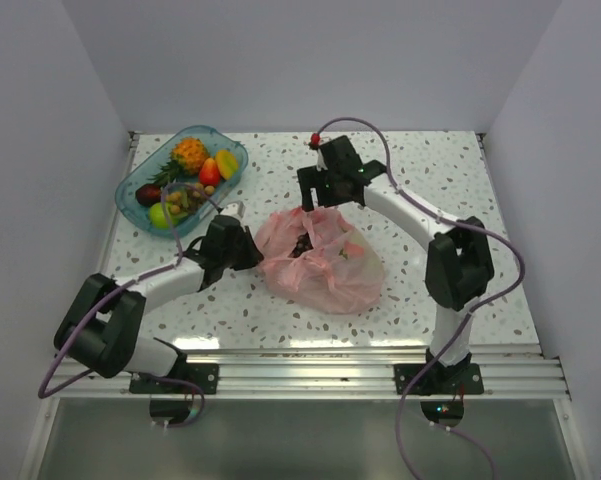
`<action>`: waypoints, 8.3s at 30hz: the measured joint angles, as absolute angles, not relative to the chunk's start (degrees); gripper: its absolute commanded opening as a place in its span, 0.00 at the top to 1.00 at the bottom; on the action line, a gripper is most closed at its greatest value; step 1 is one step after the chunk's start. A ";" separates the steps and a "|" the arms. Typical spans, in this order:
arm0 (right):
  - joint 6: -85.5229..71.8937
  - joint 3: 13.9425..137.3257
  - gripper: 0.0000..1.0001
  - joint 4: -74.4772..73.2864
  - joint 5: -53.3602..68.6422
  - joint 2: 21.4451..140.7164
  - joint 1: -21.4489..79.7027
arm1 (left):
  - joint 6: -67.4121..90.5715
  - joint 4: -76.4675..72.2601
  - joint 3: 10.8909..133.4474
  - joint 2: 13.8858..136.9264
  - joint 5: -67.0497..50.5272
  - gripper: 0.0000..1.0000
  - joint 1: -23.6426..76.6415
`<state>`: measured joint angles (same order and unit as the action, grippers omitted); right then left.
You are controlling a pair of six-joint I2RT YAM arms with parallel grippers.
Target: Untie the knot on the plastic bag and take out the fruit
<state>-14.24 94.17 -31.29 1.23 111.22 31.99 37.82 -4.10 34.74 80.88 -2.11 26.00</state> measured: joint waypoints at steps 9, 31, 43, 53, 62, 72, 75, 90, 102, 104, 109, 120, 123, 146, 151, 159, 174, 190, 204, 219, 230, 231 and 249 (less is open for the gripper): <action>-13.93 90.63 0.01 -38.63 -9.76 97.38 40.77 | 37.89 -1.52 36.84 75.46 1.87 0.81 26.39; -17.63 61.65 0.86 -40.32 -10.61 81.91 24.14 | 38.33 2.15 40.93 83.20 3.77 0.96 26.61; -20.62 54.76 1.00 -29.54 4.93 75.68 19.81 | 34.87 8.56 61.82 94.21 3.79 0.94 22.04; -24.01 54.78 1.00 -18.04 6.66 72.53 23.83 | 32.84 11.70 80.03 99.29 3.07 0.14 21.34; -27.27 46.57 1.00 -13.32 -0.40 69.63 32.77 | 43.88 18.79 62.72 80.31 6.46 0.00 25.19; -27.79 44.45 1.00 -11.70 -6.52 67.09 36.16 | 61.41 20.47 55.18 64.95 12.51 0.00 37.98; -27.42 44.42 1.00 -11.53 -7.27 67.09 37.15 | 64.99 19.59 55.13 70.59 12.53 0.00 41.28; -24.99 44.34 1.00 -13.23 -12.12 65.25 37.28 | 70.83 15.44 49.65 79.70 11.94 0.60 49.67; -27.75 48.99 1.00 -19.44 -2.09 72.34 19.29 | 64.69 15.57 39.33 78.48 10.13 1.00 46.02; -29.12 49.15 1.00 -20.45 1.13 75.07 17.26 | 63.20 14.37 38.54 77.87 9.54 1.00 44.69; -30.85 48.49 0.90 -22.41 6.37 77.45 14.44 | 58.46 12.21 37.50 77.41 6.76 0.89 44.29; -21.23 55.13 0.12 -29.30 3.86 70.46 18.61 | 51.37 12.82 36.47 65.23 6.22 0.06 46.92; -17.26 58.85 0.08 -30.44 0.89 69.06 23.46 | 51.16 15.07 36.53 61.71 7.29 0.02 46.92; 5.85 79.33 0.05 -26.35 6.02 96.25 32.49 | 36.69 23.18 60.64 83.68 26.92 0.04 40.40; 7.22 81.76 0.44 -25.08 6.61 100.95 32.62 | 36.36 22.00 60.12 87.26 27.31 0.22 38.37; 2.13 82.83 0.91 -21.76 3.97 106.78 28.01 | 37.43 17.74 52.49 89.25 25.45 0.73 38.15; -10.22 87.90 0.06 -18.52 0.95 110.98 22.44 | 40.03 14.06 46.30 88.27 19.53 0.37 38.22; -16.19 72.23 0.01 -33.89 -7.53 76.55 31.86 | 42.44 21.85 49.41 69.60 18.44 0.09 42.96; -28.86 41.43 0.31 -33.74 -4.95 67.22 31.81 | 43.48 21.37 46.72 69.45 13.61 0.09 52.29; -32.32 37.30 0.91 -29.67 -1.45 67.99 31.70 | 46.15 21.96 56.40 78.65 14.76 0.11 52.27; -31.86 36.88 0.93 -27.59 0.12 67.99 31.70 | 48.62 24.03 64.40 94.67 21.04 0.11 52.27; -31.83 36.82 0.93 -27.42 0.27 67.99 31.70 | 48.73 24.58 65.10 96.40 21.45 0.11 52.27; -30.44 35.99 0.93 -24.62 3.25 68.82 31.48 | 45.58 26.24 70.67 104.75 21.47 0.61 52.27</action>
<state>-30.44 35.99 -24.62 3.25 68.82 31.48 45.58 26.24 70.67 104.75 21.47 52.27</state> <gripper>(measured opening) 0.073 0.817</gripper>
